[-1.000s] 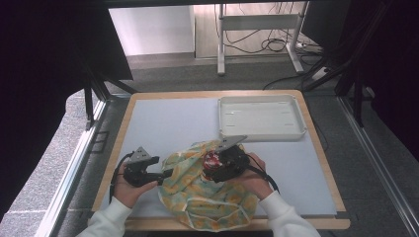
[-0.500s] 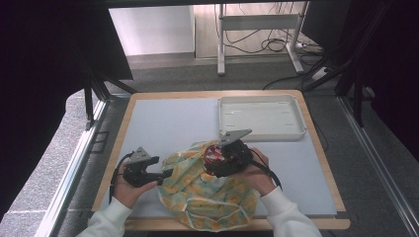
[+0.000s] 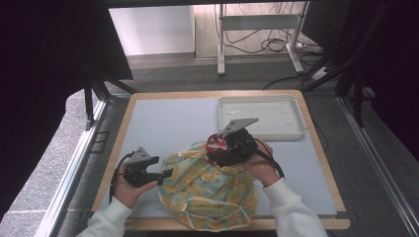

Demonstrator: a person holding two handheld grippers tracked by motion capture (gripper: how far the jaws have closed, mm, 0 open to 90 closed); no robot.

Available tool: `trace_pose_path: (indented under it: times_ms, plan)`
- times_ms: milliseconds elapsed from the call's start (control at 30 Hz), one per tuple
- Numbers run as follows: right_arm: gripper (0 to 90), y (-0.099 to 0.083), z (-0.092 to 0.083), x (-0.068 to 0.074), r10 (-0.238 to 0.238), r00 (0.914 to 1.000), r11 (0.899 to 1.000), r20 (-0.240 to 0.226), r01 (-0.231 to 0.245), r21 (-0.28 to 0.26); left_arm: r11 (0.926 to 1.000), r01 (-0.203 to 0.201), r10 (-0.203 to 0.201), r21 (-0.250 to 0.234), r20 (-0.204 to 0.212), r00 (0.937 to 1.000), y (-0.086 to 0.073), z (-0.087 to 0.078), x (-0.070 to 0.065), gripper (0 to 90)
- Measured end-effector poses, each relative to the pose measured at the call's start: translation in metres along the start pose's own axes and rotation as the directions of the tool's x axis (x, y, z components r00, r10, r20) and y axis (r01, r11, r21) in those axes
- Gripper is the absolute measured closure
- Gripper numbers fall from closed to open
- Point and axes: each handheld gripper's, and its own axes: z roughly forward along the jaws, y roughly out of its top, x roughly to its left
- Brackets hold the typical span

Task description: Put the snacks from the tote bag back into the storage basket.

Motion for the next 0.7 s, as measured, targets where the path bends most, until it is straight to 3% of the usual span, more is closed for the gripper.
trace_pose_path:
  times_ms: [300,700]
  plan:
    - [25.4,0.01,-0.004,-0.01,-0.008,0.9996,1.0,0.026,0.008,-0.001,1.0,0.0,0.0,0.0,-0.004,1.0,0.0,0.0,0.0,25.1]
    - [25.5,0.019,-0.008,-0.031,0.037,0.9974,0.999,0.062,-0.037,-0.009,1.0,-0.002,0.002,0.001,-0.006,1.0,0.0,0.001,0.0,25.2]
